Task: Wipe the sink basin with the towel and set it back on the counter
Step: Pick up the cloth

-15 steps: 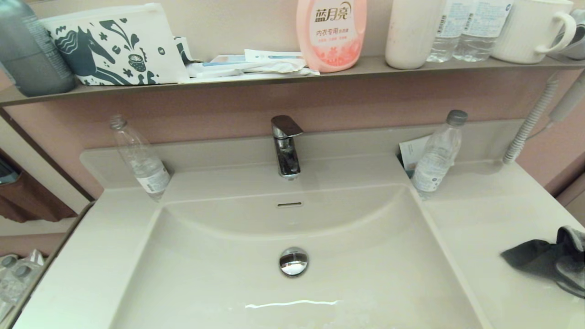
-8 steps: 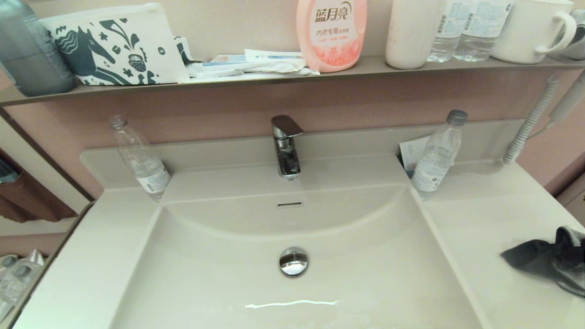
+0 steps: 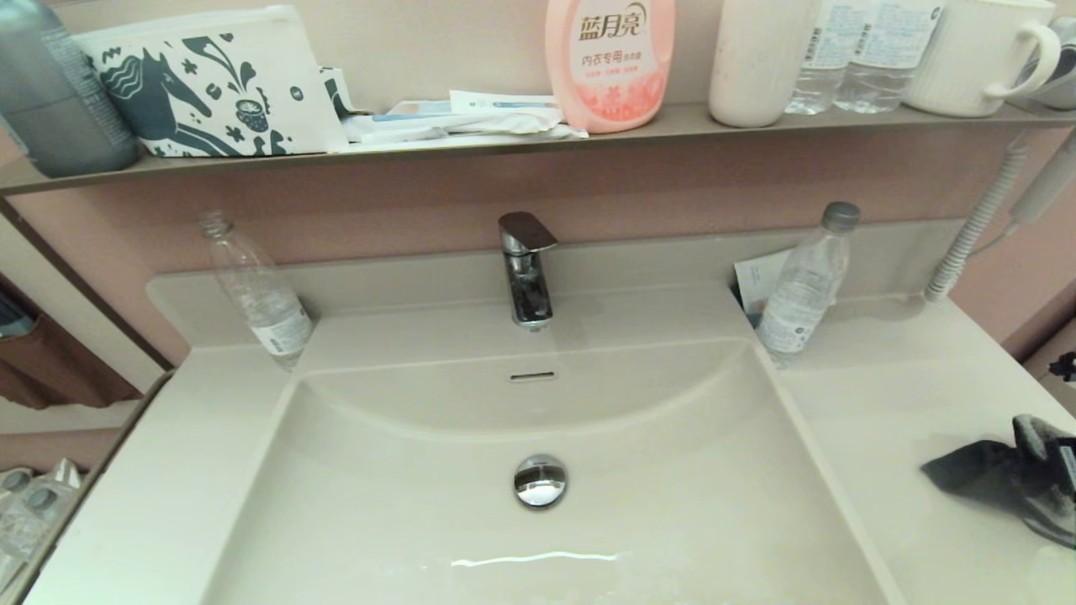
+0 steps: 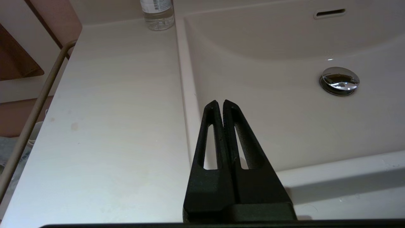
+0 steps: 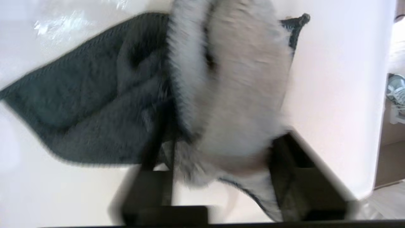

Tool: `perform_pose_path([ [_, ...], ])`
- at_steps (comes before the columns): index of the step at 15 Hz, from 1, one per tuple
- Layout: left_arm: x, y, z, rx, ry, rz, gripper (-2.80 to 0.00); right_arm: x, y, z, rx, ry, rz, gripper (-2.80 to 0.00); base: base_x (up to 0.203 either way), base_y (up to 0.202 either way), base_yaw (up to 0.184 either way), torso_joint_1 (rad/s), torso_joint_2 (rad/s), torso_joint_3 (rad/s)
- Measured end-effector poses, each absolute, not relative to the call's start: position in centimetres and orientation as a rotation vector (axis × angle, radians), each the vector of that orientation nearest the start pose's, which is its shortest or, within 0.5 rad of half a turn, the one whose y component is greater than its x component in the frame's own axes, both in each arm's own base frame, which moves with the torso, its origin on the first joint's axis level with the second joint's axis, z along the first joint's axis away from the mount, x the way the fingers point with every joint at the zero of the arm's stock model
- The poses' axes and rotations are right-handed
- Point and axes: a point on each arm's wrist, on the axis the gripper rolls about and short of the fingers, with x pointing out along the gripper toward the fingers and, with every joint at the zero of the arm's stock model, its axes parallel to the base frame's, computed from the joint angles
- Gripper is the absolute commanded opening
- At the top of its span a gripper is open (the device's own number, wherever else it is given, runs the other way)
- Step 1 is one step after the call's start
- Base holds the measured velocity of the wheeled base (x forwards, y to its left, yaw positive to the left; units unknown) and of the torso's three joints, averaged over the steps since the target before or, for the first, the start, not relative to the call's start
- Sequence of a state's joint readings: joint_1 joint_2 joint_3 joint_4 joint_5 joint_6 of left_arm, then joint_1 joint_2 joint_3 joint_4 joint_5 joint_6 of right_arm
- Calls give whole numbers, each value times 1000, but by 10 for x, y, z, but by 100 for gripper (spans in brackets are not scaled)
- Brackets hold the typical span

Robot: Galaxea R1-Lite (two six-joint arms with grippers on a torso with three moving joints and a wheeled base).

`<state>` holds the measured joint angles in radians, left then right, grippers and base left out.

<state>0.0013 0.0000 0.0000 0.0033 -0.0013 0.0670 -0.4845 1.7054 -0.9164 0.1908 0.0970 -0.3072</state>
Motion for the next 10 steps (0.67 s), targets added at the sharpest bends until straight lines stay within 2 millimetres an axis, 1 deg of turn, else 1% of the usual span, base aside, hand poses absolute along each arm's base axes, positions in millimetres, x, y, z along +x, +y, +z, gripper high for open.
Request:
perform_pose_path([
  [2, -23, 0, 75, 67, 3, 0, -280, 235, -122, 148, 7, 990, -205, -280, 0, 0, 0, 0, 0, 0],
  [5, -23, 0, 75, 67, 3, -1, -280, 216, -111, 166, 19, 984, -184, -280, 0, 0, 0, 0, 0, 0],
  [8, -23, 0, 75, 67, 3, 0, -280, 195, -92, 191, -3, 942, -151, -280, 0, 0, 0, 0, 0, 0],
  [10, -23, 0, 75, 67, 3, 0, -280, 182, -70, 210, -38, 898, -100, -280, 0, 0, 0, 0, 0, 0],
])
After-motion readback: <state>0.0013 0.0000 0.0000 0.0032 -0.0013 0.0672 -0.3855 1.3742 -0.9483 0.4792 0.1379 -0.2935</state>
